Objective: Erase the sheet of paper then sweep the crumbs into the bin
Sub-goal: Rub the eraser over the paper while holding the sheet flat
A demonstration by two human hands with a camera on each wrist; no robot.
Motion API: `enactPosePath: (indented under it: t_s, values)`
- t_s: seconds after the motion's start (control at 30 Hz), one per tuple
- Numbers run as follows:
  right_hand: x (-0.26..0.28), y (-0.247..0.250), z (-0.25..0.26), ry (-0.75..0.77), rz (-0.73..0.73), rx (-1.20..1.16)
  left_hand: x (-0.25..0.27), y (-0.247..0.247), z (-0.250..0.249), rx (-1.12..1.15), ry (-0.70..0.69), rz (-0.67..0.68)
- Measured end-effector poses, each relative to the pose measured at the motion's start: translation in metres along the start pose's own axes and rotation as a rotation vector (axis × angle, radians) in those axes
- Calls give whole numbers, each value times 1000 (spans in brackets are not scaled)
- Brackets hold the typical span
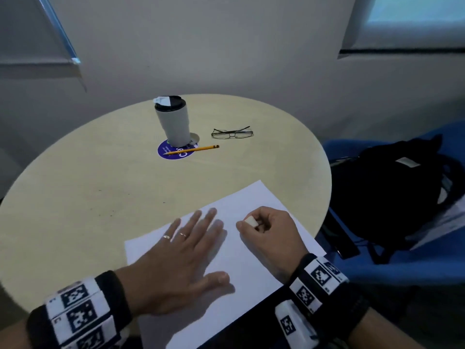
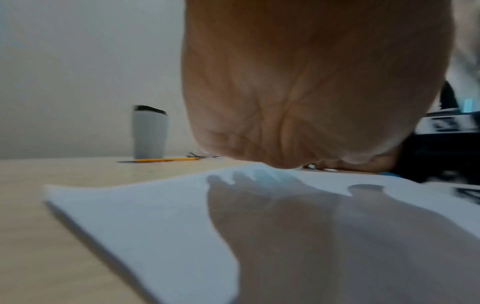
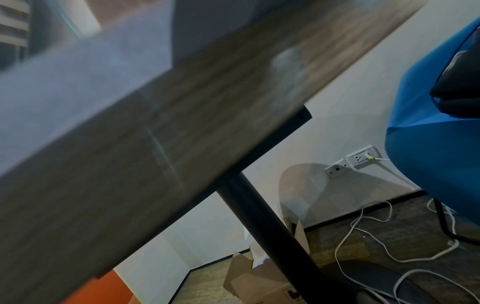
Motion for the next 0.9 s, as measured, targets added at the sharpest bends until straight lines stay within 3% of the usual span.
enactPosePath:
  t_s: [0.07, 0.13, 0.2, 0.33, 0.4, 0.43, 0.53, 0.57, 0.6, 0.73, 0.77, 0.9]
  values:
    - [0, -1, 1, 7, 6, -7, 1, 0, -18, -16, -216, 64]
    - [0, 0, 2, 10, 2, 5, -5, -1, -11, 27, -249, 103]
    - [-1, 1, 2, 6, -1, 7, -16, -1, 17, 10, -156, 73]
    - [-1, 2, -2, -17, -2, -38, -27, 5, 83, -28, 272, 45]
    - [-1, 2, -3, -23, 9, -69, -22, 10, 94, 7, 392, 8]
    - [-1, 2, -4, -19, 15, -71, -17, 9, 89, -1, 348, -4]
    - [0, 1, -4, -13, 20, -86, -1, 0, 56, -58, -4, 11]
    - [0, 1, -3, -12, 24, -96, 4, -5, 49, -50, -51, 33]
    - [1, 1, -2, -13, 29, -102, 6, -9, 50, -24, -17, 44]
    - [2, 1, 1, -15, 18, -119, 5, -8, 75, 51, 435, 15]
    - [1, 1, 1, -16, 13, -127, 5, -6, 74, 73, 446, 0]
    - [3, -1, 3, -13, 7, -101, 6, -5, 55, 44, 252, 33]
Point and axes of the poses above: each hand's wrist, its own x-axis away from the middle knuckle, its own y-axis out of the back of the hand, z = x × y, the point moved 1 cm from there along -x, towards the middle knuckle, and after that the axes turned 1 degree about y, right-handed, at the moved point
